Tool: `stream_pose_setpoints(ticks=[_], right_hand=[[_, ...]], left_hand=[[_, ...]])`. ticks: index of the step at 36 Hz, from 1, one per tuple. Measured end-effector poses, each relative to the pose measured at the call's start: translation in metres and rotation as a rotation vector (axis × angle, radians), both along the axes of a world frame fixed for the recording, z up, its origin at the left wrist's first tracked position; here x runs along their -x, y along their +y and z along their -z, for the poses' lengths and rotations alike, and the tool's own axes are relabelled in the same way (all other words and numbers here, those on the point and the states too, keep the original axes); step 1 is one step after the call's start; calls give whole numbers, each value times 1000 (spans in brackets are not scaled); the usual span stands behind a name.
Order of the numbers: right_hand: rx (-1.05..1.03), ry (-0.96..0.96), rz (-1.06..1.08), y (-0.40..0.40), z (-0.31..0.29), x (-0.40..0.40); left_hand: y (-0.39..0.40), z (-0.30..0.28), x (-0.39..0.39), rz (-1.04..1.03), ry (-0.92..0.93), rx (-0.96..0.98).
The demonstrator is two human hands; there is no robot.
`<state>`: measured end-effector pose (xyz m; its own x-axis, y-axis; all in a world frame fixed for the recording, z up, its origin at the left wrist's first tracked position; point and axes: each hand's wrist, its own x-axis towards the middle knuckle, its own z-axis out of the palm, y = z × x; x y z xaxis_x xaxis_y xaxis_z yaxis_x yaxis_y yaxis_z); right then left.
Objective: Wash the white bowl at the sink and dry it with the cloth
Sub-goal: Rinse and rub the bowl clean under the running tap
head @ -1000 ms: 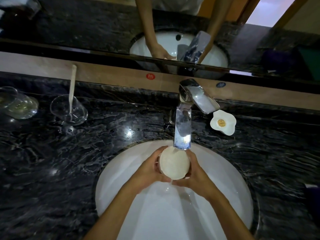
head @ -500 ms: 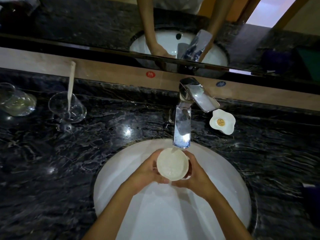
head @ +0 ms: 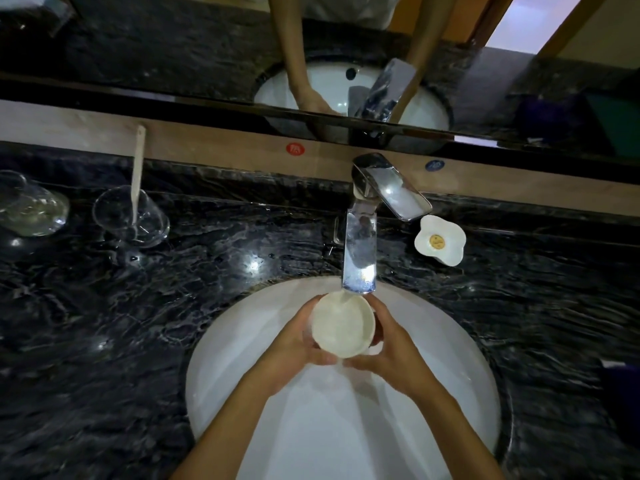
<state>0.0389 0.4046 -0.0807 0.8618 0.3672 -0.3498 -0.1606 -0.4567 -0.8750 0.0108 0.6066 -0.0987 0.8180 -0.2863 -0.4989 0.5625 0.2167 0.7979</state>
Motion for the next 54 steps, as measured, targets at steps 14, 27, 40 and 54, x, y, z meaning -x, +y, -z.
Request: stream_pose_setpoints(ticks=[14, 27, 40, 54], right_hand=[[-80, 114, 21, 4, 13, 11], [-35, 80, -48, 3, -6, 0], [-97, 284, 59, 13, 1, -7], [-153, 414, 193, 34, 7, -19]], left_hand=[[3, -4, 0, -28, -47, -132], [6, 9, 11, -69, 77, 95], [13, 25, 16, -82, 218, 407], [-7, 30, 15, -235, 306, 616]])
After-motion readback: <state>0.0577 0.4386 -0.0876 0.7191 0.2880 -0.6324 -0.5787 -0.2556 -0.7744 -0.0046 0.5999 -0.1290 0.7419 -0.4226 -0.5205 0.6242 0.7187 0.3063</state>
